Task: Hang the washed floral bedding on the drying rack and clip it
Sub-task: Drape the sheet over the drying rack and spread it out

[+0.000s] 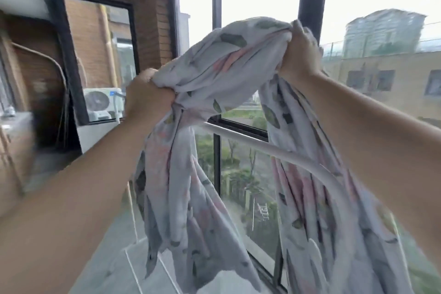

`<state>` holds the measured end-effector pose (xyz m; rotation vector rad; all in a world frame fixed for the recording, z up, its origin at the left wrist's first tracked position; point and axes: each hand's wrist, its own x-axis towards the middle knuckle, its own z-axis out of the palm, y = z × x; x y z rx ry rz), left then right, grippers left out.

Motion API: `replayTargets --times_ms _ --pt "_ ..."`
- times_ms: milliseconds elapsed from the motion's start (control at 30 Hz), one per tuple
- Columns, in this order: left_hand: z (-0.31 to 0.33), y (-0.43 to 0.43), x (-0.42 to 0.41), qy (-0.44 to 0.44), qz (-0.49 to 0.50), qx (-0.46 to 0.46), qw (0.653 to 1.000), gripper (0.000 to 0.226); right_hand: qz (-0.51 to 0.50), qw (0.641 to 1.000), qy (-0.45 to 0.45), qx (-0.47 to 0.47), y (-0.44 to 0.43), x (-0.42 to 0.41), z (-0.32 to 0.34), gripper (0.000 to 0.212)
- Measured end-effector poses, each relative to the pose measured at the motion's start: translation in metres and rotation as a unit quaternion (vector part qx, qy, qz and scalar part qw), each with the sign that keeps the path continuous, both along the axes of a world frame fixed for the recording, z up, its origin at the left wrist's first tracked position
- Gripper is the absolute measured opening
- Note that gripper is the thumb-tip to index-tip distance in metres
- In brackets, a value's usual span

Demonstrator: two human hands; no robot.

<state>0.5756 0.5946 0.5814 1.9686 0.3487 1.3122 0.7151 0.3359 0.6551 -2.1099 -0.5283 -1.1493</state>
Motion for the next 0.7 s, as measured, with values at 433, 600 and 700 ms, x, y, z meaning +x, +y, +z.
replayTargets --times_ms 433,600,700 --pt "-0.105 -0.018 0.032 0.061 -0.19 -0.218 0.955 0.058 0.225 0.784 0.25 -0.522 0.048 0.001 -0.09 0.037" --pt "-0.11 -0.015 0.032 0.016 -0.132 -0.236 0.963 0.016 0.24 0.799 0.339 -0.434 0.026 -0.014 -0.079 0.057" --pt "-0.116 -0.01 0.034 0.009 -0.117 -0.206 0.972 0.02 0.246 0.822 0.349 -0.376 0.023 -0.029 -0.068 0.066"
